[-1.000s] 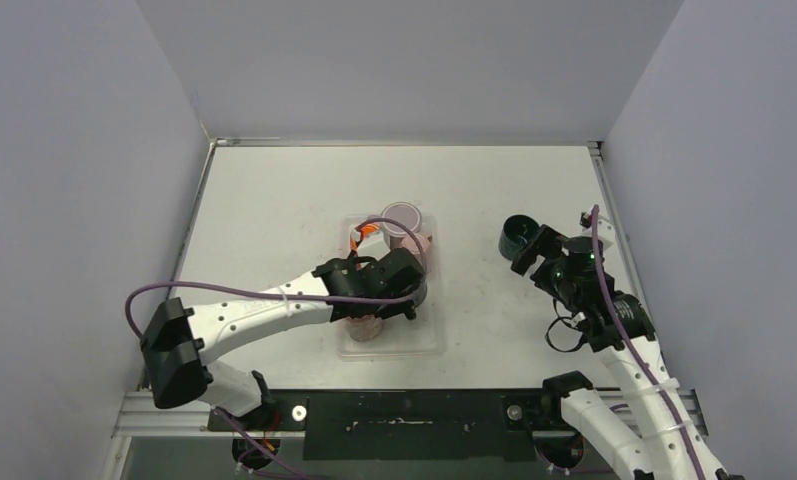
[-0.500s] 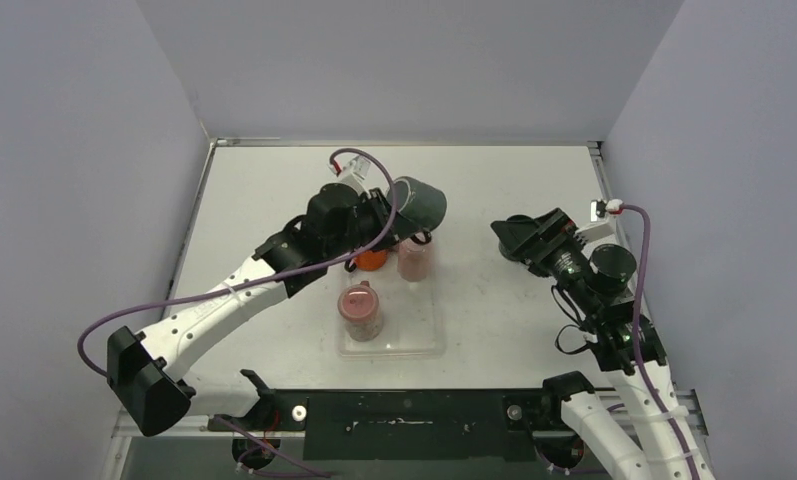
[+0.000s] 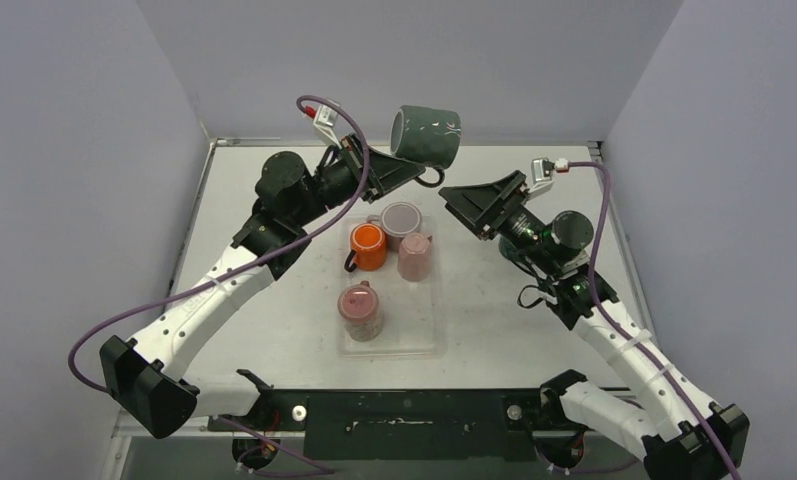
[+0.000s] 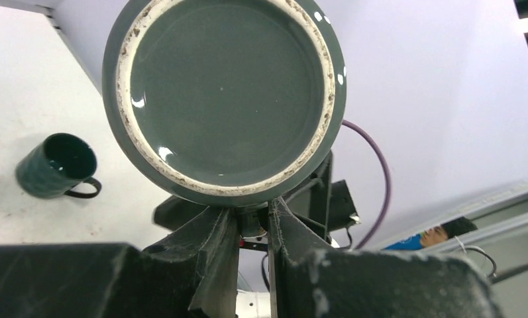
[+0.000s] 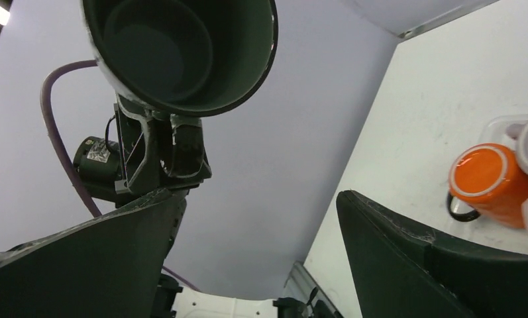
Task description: Turn the mug right side up
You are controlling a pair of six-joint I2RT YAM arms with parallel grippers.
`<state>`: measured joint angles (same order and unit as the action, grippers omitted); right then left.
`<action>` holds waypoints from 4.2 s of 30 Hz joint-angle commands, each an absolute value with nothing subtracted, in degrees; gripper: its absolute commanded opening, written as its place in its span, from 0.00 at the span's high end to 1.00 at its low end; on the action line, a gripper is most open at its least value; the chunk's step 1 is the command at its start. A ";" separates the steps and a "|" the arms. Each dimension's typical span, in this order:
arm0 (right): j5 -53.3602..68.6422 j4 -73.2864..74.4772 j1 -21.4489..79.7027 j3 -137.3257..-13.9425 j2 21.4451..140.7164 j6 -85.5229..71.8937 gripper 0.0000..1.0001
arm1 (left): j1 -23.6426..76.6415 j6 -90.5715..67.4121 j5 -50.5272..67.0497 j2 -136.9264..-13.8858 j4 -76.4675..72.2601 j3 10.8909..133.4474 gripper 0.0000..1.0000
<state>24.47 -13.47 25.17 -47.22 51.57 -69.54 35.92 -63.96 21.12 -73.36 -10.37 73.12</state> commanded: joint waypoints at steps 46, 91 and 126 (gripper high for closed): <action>14.48 -32.78 32.57 -56.31 60.02 -71.12 0.95 | 36.39 -65.12 23.27 -69.18 -21.62 70.54 0.79; -27.85 7.41 32.73 -61.46 75.40 -14.83 0.95 | 28.93 -41.02 -6.11 -64.67 35.70 71.44 0.04; -17.34 8.45 28.59 -51.07 86.18 -16.03 0.43 | 29.00 -37.33 4.23 -66.99 46.91 60.55 0.02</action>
<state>-16.75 8.56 28.32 -47.53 86.19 -15.94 29.19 -38.70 3.60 -69.04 46.65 60.45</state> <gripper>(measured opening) 0.428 0.979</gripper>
